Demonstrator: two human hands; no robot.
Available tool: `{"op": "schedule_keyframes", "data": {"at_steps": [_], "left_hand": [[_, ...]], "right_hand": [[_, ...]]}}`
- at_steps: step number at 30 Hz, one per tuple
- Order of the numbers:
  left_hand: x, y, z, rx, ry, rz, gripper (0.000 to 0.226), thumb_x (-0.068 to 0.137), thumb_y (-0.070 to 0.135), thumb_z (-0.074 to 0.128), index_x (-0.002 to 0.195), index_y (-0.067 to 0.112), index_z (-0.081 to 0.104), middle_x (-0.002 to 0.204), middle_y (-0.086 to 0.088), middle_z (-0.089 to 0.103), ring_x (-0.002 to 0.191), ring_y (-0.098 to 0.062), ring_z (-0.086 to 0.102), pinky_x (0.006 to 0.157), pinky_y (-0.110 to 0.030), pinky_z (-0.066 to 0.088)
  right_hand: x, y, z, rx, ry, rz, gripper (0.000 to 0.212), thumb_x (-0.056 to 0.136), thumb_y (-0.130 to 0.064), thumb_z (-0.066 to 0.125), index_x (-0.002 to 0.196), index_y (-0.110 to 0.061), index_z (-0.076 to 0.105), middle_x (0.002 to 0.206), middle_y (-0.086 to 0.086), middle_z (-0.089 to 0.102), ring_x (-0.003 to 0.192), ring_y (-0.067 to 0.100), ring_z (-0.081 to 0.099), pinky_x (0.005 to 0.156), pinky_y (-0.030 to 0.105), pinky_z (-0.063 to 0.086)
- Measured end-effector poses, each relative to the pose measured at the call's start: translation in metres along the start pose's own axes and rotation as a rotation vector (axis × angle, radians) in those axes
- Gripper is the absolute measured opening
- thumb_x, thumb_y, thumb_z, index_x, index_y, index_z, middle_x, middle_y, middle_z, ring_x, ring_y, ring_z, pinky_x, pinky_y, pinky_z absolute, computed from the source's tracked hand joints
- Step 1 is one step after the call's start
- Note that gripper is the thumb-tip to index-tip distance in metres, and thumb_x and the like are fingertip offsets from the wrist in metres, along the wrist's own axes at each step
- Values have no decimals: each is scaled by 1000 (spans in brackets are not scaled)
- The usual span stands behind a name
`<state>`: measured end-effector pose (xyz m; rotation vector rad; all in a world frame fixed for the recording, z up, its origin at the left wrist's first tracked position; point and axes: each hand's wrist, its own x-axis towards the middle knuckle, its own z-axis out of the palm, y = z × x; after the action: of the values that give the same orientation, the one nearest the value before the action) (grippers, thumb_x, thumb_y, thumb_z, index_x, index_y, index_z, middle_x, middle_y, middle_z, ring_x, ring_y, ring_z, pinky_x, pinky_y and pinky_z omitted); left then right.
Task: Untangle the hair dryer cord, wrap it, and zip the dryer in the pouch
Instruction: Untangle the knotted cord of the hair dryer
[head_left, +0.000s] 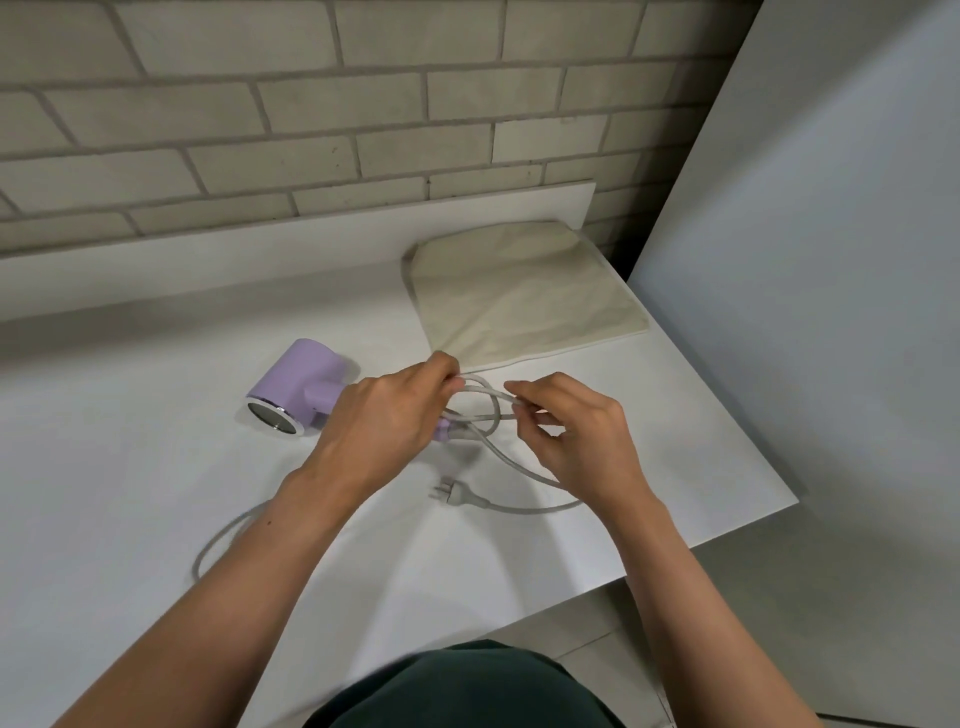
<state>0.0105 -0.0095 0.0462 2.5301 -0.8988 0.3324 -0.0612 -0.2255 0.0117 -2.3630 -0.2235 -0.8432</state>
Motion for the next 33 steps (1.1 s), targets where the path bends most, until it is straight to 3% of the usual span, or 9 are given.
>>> {"op": "schedule_keyframes", "data": {"at_steps": [7, 10, 13, 15, 18, 23, 27, 30, 33], "left_hand": [[0, 3, -4, -355, -220, -169, 15, 109, 44, 34, 100, 33, 40, 96, 11, 72, 79, -2, 70, 78, -43, 56], [0, 3, -1, -487, -255, -168, 15, 109, 42, 36, 99, 32, 40, 96, 11, 74, 81, -4, 72, 82, -41, 56], [1, 6, 0, -461, -256, -116, 14, 109, 40, 39, 99, 30, 41, 89, 7, 72, 81, -13, 70, 79, -45, 54], [0, 10, 1, -451, -241, -91, 14, 109, 39, 39, 99, 30, 42, 87, 5, 70, 79, -15, 67, 77, -45, 53], [-2, 10, 1, -483, -186, -121, 15, 110, 38, 37, 99, 29, 43, 89, 4, 67, 82, -18, 66, 79, -47, 54], [-6, 1, 3, -677, -110, -308, 20, 110, 37, 35, 95, 28, 43, 85, 4, 67, 88, -17, 69, 79, -40, 60], [-6, 2, 2, -645, -171, -283, 23, 110, 42, 34, 99, 24, 43, 77, 5, 62, 88, -17, 68, 84, -46, 57], [-1, 3, -1, -682, -172, -305, 21, 109, 39, 40, 101, 21, 48, 82, -8, 59, 75, -22, 65, 79, -52, 58], [5, 4, -2, -650, -168, -288, 18, 109, 36, 44, 101, 20, 50, 81, -5, 57, 69, -13, 67, 63, -35, 56]], "right_hand": [[4, -2, -10, 387, -42, 530, 22, 86, 0, 74, 90, -20, 66, 82, -10, 66, 84, 23, 71, 63, 30, 58], [14, -9, -14, 357, -141, 430, 33, 88, -4, 67, 111, -28, 66, 87, -9, 60, 92, 24, 71, 72, 33, 62], [22, -14, -15, 54, -285, 169, 41, 95, -23, 69, 134, -34, 61, 100, -13, 57, 95, 10, 63, 78, 31, 58], [28, -19, -13, -154, -306, 70, 25, 97, -39, 67, 122, -36, 70, 100, -14, 60, 90, 9, 62, 69, 38, 57], [33, -23, -13, -187, -211, 9, 15, 99, -40, 65, 106, -33, 77, 91, -13, 65, 83, 15, 62, 61, 39, 55], [41, -33, -27, 267, 96, 270, 10, 94, -25, 76, 101, -20, 82, 95, -9, 76, 84, 12, 69, 68, 21, 50], [41, -36, -27, 421, 225, 494, 11, 92, -27, 77, 102, -27, 81, 98, -13, 78, 82, 8, 65, 71, 18, 46], [37, -26, -25, 359, 214, 590, 14, 95, -33, 74, 106, -28, 80, 101, -16, 77, 75, -1, 59, 74, 18, 46], [31, -15, -28, -51, 59, 487, 29, 100, -29, 67, 128, -23, 72, 117, -11, 68, 80, 3, 60, 79, 30, 51]]}}
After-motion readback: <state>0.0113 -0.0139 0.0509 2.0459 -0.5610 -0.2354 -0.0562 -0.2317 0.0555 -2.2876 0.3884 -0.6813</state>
